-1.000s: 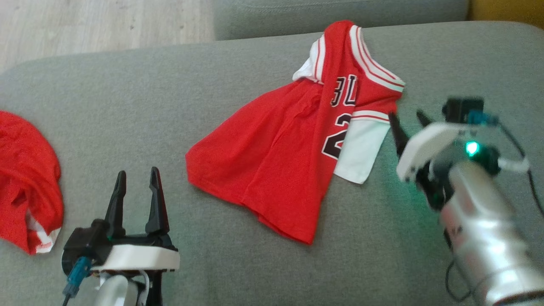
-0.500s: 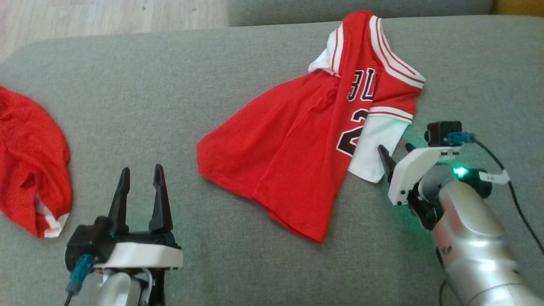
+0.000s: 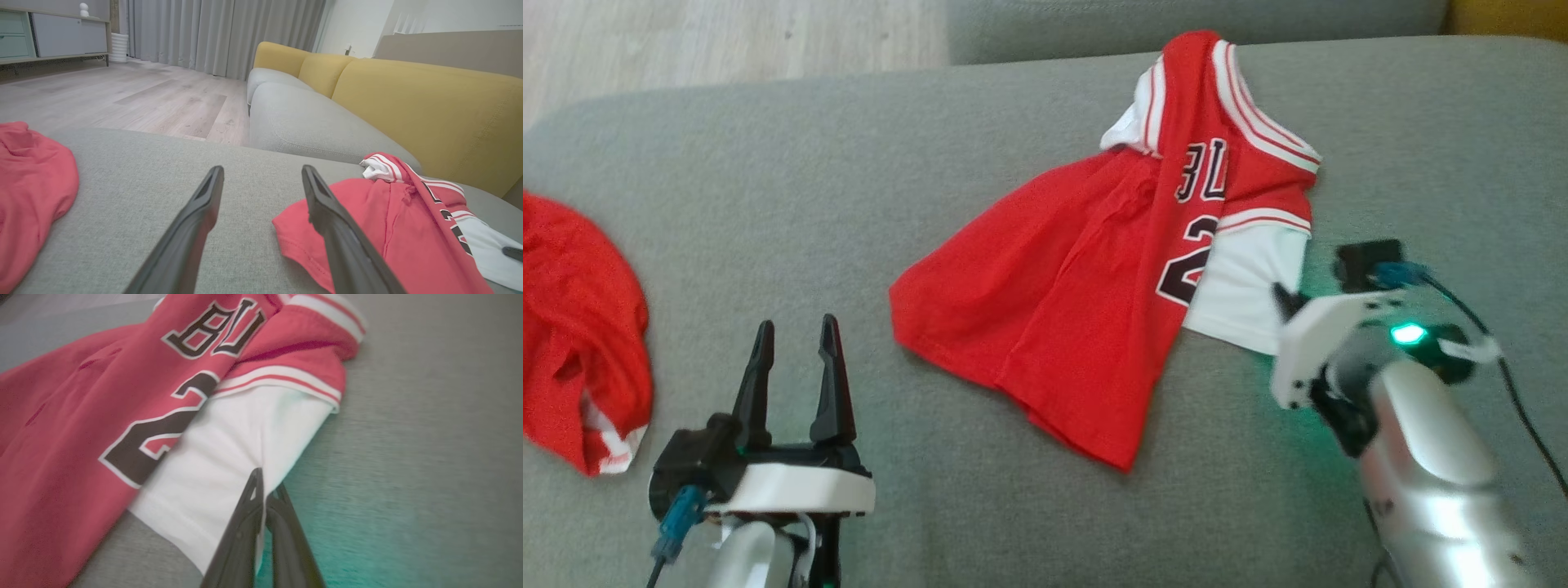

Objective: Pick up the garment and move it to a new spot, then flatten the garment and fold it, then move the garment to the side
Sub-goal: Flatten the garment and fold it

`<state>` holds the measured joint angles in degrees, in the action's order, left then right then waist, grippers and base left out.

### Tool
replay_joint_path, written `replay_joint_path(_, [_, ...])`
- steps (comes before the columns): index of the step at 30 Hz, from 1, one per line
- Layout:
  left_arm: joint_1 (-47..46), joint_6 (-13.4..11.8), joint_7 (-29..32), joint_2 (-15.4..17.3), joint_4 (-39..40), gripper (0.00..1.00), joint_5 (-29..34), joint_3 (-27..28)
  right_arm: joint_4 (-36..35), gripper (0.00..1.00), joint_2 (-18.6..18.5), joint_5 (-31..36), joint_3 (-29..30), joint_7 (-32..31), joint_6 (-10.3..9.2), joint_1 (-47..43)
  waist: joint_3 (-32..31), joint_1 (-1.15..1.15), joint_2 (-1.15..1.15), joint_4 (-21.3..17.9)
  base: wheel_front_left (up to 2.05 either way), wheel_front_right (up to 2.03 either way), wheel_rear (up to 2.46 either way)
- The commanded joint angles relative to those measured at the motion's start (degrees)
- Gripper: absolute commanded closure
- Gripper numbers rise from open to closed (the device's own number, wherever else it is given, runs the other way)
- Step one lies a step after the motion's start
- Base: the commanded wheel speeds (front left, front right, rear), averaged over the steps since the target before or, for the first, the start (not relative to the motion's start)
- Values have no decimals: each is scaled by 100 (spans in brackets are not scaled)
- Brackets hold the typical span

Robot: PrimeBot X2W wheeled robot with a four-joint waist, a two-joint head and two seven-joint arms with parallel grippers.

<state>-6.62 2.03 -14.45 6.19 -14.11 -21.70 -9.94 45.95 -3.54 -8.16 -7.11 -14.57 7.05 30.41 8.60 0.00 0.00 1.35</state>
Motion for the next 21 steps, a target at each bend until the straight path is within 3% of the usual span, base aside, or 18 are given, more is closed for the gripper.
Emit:
replay_joint_path(1, [-91, -18, -46, 77, 160, 0, -40, 194, -465, 100, 59, 221, 167, -1, 44, -140, -107, 0, 0, -107, 0, 0, 0])
replay_joint_path(4, [38, -59, -48, 92, 200, 0, -74, 250, -1513, 100, -84, 657, 801, -333, 44, -759, -217, 0, 0, -261, 0, 0, 0])
replay_joint_path(9, [145, -84, -49, 128, 240, 0, -116, 315, -2965, 100, -142, 1065, 1383, -897, 44, -1555, -282, 0, 0, -410, 0, 0, 0])
replay_joint_path(10, [156, -89, -49, 129, 249, 0, -116, 314, -3193, 39, -146, 1102, 1439, -935, 44, -1672, -292, 0, 0, -427, 0, 0, 0])
replay_joint_path(11, [167, -93, -49, 133, 256, 0, -116, 312, -3391, 0, -138, 1109, 1486, -917, 44, -1763, -303, 0, 0, -443, 0, 0, 0])
replay_joint_path(15, [194, -91, -46, 146, 268, 0, -110, 276, -3825, 0, -102, 1034, 1447, -709, 44, -2054, -355, 0, 0, -455, 0, 0, 0])
replay_joint_path(21, [263, -73, -40, 175, 260, 0, -102, 218, -4280, 0, -39, 977, 1317, 187, 44, -2391, -446, 0, 0, -392, 0, 0, 0])
